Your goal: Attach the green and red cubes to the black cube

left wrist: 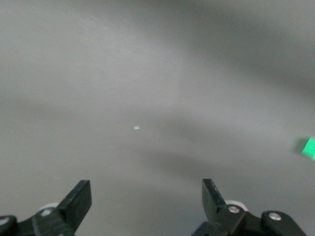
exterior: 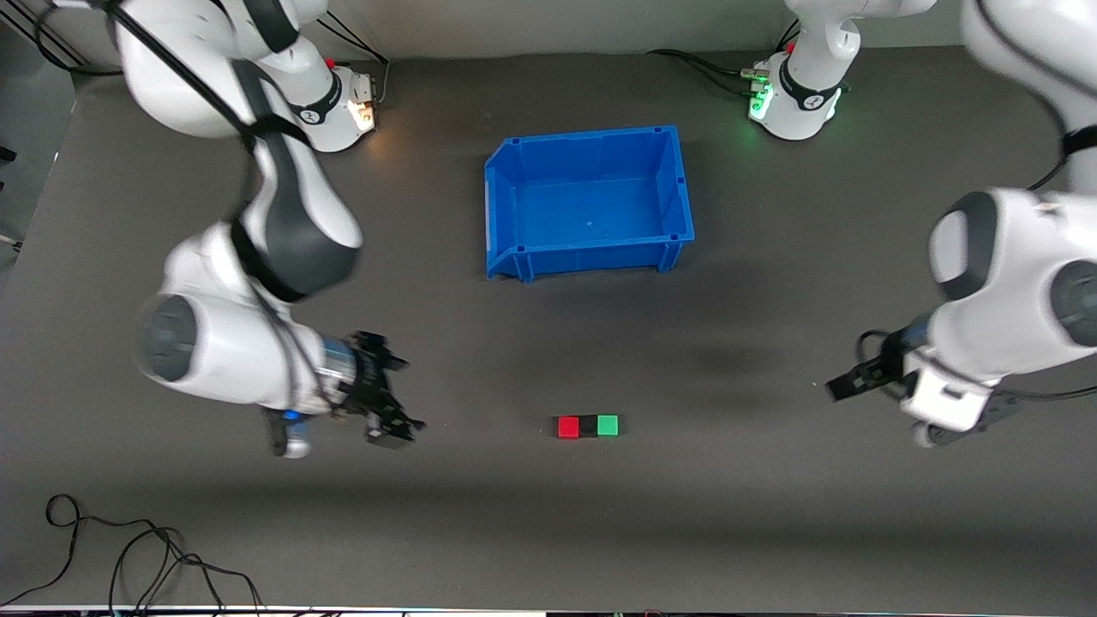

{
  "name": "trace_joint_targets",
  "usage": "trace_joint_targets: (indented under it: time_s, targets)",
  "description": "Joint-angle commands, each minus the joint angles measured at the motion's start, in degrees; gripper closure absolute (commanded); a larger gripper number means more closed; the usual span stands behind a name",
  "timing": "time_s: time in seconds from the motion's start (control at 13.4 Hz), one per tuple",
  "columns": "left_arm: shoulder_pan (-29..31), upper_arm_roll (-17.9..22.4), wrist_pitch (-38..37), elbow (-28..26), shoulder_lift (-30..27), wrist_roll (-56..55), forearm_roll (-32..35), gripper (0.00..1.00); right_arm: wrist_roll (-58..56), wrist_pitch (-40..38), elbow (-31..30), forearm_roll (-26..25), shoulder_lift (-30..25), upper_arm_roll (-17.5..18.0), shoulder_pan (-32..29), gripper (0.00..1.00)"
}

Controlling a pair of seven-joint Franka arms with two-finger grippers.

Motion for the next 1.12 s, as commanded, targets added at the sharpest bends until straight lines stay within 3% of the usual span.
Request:
trace_joint_targets:
  time_s: [0.0,0.37,0.82,1.04]
  targets:
    - [1.26,-0.42,-0.82,-3.44,-6.66,12.49,2.53,0.00,-13.53,-8.09,-2.09,-1.35,-6.09,0.32,-3.77,0.00]
    - [3.97,-0.42,-2.74,-6.16,-13.95,26.56,2.35,0.00,-41.47,-17.16,-2.27,-3.80,-9.62,0.23,-9.14,0.00]
    - [3.99,-0.42,-11.77,-6.71,-20.46,27.02,1.74,0.00,-64.80,-17.09,-3.58,-8.55,-11.20,-0.29,-13.01,0.00]
    - [4.07,-0.42,-15.92,-3.01,-20.38,26.85,2.52,0.00,-69.54,-8.16,-17.50,-8.46,-19.35,-0.38,-14.51,0.00]
